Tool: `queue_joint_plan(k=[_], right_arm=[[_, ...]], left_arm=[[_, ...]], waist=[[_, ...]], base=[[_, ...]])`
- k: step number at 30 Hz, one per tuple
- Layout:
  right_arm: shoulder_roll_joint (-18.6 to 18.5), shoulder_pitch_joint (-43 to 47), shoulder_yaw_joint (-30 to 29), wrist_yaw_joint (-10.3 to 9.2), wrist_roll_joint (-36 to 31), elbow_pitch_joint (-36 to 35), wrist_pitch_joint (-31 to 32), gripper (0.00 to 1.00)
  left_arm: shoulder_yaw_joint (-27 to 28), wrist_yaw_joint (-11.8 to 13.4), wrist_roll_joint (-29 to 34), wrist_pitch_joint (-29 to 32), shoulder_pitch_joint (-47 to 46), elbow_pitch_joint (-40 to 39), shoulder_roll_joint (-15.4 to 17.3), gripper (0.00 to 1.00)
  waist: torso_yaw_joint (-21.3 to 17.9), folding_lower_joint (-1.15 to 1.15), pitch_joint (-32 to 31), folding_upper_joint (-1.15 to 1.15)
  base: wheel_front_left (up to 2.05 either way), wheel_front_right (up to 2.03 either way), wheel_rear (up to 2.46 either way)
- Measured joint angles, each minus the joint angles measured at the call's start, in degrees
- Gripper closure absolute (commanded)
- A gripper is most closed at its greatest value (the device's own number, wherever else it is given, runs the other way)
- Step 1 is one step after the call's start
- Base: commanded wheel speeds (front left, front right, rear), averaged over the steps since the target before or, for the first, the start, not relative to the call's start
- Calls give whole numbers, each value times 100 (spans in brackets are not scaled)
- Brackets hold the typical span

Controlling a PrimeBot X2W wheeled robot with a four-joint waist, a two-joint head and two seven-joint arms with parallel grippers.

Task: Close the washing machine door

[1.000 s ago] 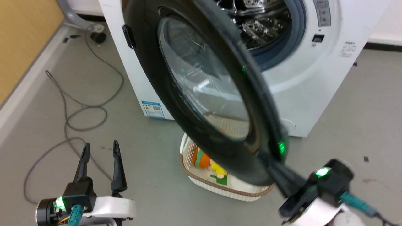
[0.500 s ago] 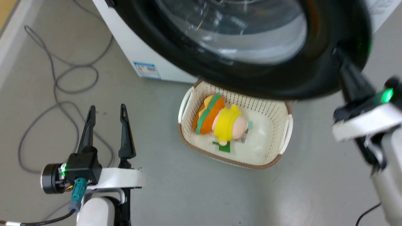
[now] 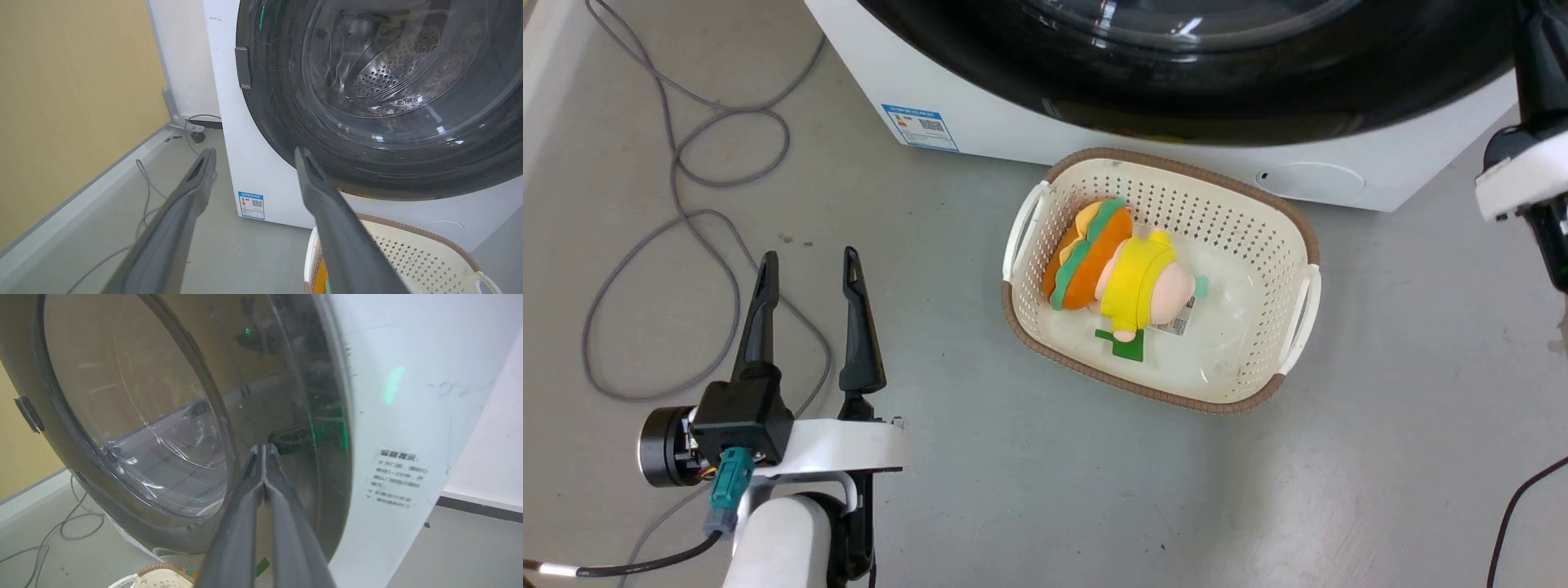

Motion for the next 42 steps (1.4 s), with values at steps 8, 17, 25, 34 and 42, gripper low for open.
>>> queue_joint_plan(k=[8,17,25,34,42], right_arm=[[31,-483,-9,9,-146,754,0,100],[279,25,-770,-1,-408,-497,1,100],[826,1209,-1307,-2,-999,-2439,-1,100],[1349,2660,-969,-2,-1325,-3084,-1,100],[1705,3979,-996,-2,-1189,-2819,0,77]], left_arm=[[-34,40,-41,0,-21,7,-1,0],[11,41,-23,0,-22,166,-1,0],[187,-59,142,0,296,271,-2,0],[282,-127,240,0,643,335,-3,0],[258,-186,281,0,990,464,-4,0]], waist=[[-27,0,67,0],[-114,-1,-322,0],[-330,-1,-943,0],[-683,-1,-1571,0],[-825,-1,-2126,0]], base=[[0,0,0],[0,0,0],[0,0,0],[0,0,0],[0,0,0]])
